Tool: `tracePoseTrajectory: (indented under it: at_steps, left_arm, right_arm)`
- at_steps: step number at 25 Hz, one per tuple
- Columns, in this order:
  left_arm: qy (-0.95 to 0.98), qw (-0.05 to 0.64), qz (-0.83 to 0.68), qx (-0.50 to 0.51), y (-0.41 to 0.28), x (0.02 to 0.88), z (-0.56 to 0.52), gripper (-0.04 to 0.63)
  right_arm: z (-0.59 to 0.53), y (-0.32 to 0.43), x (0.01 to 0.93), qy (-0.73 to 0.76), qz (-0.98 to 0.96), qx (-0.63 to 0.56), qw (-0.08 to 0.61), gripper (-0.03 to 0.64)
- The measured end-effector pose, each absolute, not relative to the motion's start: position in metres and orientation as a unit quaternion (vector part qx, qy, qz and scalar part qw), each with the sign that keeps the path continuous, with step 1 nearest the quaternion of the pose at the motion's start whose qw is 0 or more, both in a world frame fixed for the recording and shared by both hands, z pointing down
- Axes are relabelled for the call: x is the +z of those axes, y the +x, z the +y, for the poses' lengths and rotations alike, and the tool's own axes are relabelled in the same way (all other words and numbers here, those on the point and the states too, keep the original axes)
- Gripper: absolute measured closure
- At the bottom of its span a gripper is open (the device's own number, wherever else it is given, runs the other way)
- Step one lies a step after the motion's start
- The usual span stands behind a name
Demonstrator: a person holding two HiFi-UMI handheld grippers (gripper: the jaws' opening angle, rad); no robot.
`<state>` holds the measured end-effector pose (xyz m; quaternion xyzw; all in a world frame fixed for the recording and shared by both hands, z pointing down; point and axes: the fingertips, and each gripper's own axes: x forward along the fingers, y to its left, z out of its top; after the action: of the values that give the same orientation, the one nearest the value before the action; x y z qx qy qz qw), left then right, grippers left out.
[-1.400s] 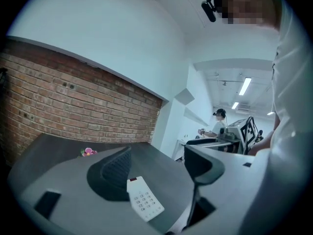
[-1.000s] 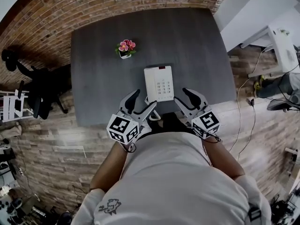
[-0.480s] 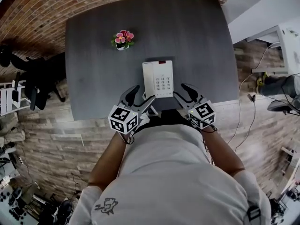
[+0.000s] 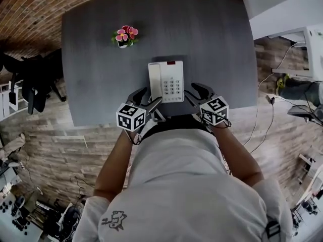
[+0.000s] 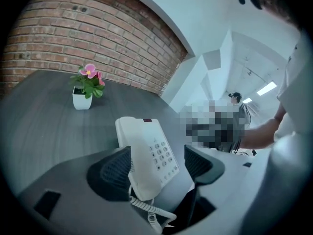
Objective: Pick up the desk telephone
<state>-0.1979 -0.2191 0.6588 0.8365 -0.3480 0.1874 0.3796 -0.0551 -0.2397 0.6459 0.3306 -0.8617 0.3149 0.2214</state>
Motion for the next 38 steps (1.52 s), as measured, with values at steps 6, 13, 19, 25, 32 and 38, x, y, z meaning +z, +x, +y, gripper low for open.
tracePoseTrajectory:
  at_steps: [6, 13, 19, 25, 32, 38]
  left_arm:
    - [0.82, 0.404, -0.357, 0.189, -0.206, 0.691, -0.232, 0.238]
    - [0.821, 0.434, -0.326, 0.179, -0.202, 0.714, -0.242, 0.233]
    - [0.817, 0.444, -0.321, 0.18, -0.206, 0.728, -0.25, 0.229]
    - [0.817, 0.467, -0.302, 0.155, -0.199, 0.733, -0.253, 0.222]
    - [0.813, 0.489, -0.287, 0.131, -0.194, 0.738, -0.254, 0.204]
    - [0.811, 0.511, -0.263, 0.105, -0.193, 0.739, -0.251, 0.202]
  right_arm:
    - [-0.245, -0.052, 0.679, 0.31, -0.853, 0.352, 0.228, 0.44]
    - [-0.247, -0.054, 0.712, 0.284, -0.847, 0.374, 0.25, 0.443]
    - [-0.25, -0.056, 0.73, 0.265, -0.84, 0.402, 0.249, 0.468]
    - [-0.251, -0.061, 0.736, 0.247, -0.838, 0.425, 0.239, 0.468]
    - [-0.251, -0.067, 0.741, 0.208, -0.838, 0.448, 0.233, 0.468]
    - [-0.249, -0.069, 0.742, 0.192, -0.827, 0.491, 0.196, 0.474]
